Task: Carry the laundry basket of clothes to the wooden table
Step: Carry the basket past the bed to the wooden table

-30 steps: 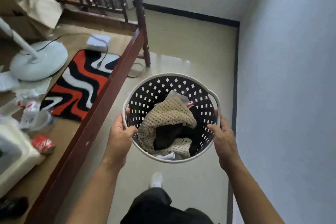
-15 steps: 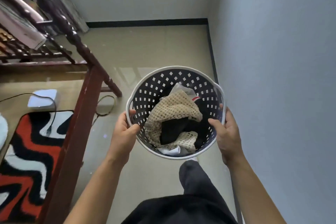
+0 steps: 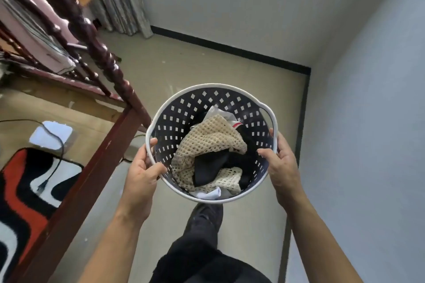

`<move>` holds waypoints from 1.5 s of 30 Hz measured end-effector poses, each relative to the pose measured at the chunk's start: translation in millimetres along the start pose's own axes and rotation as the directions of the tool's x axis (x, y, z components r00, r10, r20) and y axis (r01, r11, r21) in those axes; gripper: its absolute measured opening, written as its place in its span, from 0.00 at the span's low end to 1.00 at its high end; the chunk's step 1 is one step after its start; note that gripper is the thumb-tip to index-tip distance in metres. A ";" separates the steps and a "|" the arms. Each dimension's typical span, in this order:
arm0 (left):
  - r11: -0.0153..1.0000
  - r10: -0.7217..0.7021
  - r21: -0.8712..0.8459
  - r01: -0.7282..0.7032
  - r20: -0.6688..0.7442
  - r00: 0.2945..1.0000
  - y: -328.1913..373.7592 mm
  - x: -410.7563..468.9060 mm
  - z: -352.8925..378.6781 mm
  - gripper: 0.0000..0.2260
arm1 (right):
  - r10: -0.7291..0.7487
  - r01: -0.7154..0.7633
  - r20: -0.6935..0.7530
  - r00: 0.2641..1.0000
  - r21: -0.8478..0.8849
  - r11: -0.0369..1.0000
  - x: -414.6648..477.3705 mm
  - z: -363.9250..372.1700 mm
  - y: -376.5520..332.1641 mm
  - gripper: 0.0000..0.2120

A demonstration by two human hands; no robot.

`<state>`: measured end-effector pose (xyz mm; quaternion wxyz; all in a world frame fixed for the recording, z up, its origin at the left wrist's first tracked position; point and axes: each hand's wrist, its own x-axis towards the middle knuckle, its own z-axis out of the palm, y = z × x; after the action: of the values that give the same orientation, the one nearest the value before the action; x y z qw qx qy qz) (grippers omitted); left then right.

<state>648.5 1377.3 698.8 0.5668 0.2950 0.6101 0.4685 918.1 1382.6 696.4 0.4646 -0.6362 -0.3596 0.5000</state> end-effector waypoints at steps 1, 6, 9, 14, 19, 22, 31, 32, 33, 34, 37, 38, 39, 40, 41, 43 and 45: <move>1.000 0.003 -0.011 -0.003 -0.012 1.000 5.9 25.4 7.2 0.29 | -0.006 0.006 0.006 1.000 -0.016 1.000 28.0 6.8 -6.8 0.21; 1.000 0.014 -0.024 -0.014 -0.010 1.000 64.4 151.0 49.1 0.28 | -0.008 0.007 -0.020 1.000 -0.037 0.999 155.5 33.2 -59.6 0.20; 0.999 0.053 -0.007 -0.053 0.050 0.997 106.1 218.0 74.9 0.28 | -0.036 0.035 -0.055 0.998 -0.020 0.999 217.5 41.3 -96.0 0.21; 0.994 0.107 0.013 -0.108 0.096 0.990 168.7 320.9 116.7 0.28 | -0.054 0.057 -0.098 0.994 0.024 0.998 319.5 59.4 -142.6 0.21; 0.993 0.109 0.029 -0.111 0.052 0.993 198.5 437.2 145.1 0.28 | -0.041 0.043 -0.051 0.998 0.040 0.998 447.0 93.0 -165.4 0.22; 0.996 0.074 0.054 -0.071 -0.053 0.996 217.3 508.7 150.0 0.28 | -0.022 0.021 0.028 0.999 0.039 0.999 533.2 123.4 -181.3 0.20; 0.995 0.064 -0.034 -0.090 -0.462 0.885 305.3 640.9 93.0 0.19 | -0.022 0.062 0.422 0.906 -0.083 0.995 733.0 293.9 -282.3 0.25; 0.993 0.074 -0.037 -0.108 -0.503 0.861 312.1 650.7 82.9 0.16 | -0.027 0.079 0.464 0.886 -0.093 0.993 747.0 316.8 -290.9 0.25; 0.992 0.076 -0.044 -0.119 -0.542 0.837 317.6 661.6 72.7 0.17 | -0.028 0.091 0.502 0.864 -0.101 0.991 760.4 339.7 -298.1 0.25; 0.990 0.068 -0.063 -0.128 -0.583 0.809 323.0 673.1 62.8 0.20 | -0.024 0.100 0.538 0.843 -0.112 0.989 772.9 363.3 -303.9 0.25; 0.981 0.039 -0.116 -0.158 -0.673 0.739 331.9 713.7 27.5 0.29 | 0.009 0.113 0.622 0.783 -0.155 0.981 809.7 437.6 -310.5 0.26; 0.979 0.027 -0.128 -0.158 -0.689 0.724 334.9 729.2 15.1 0.30 | 0.021 0.115 0.639 0.769 -0.170 0.979 821.7 462.2 -310.3 0.26; 0.978 0.017 -0.137 -0.157 -0.698 0.716 338.4 746.5 1.6 0.29 | 0.032 0.116 0.657 0.753 -0.180 0.977 833.7 487.2 -311.0 0.26; 0.977 0.008 -0.146 -0.156 -0.702 0.712 343.8 763.9 -11.8 0.27 | 0.042 0.118 0.668 0.743 -0.193 0.974 845.5 511.9 -312.4 0.26; 0.978 -0.002 -0.149 -0.146 -0.706 0.708 351.1 781.3 -26.1 0.25 | 0.052 0.121 0.669 0.742 -0.210 0.970 856.8 536.9 -315.3 0.25; 0.980 -0.030 -0.159 -0.120 -0.714 0.700 371.4 814.1 -51.4 0.23 | 0.074 0.118 0.658 0.750 -0.243 0.963 876.8 581.3 -326.3 0.25; 0.980 -0.054 -0.172 -0.103 -0.720 0.692 395.8 847.7 -78.9 0.23 | 0.084 0.109 0.657 0.749 -0.247 0.963 896.3 621.8 -341.9 0.24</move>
<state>349.0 2267.1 699.1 0.3023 0.0377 0.7293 0.6127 533.3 2459.1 708.5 0.2192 -0.4722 -0.5697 0.6359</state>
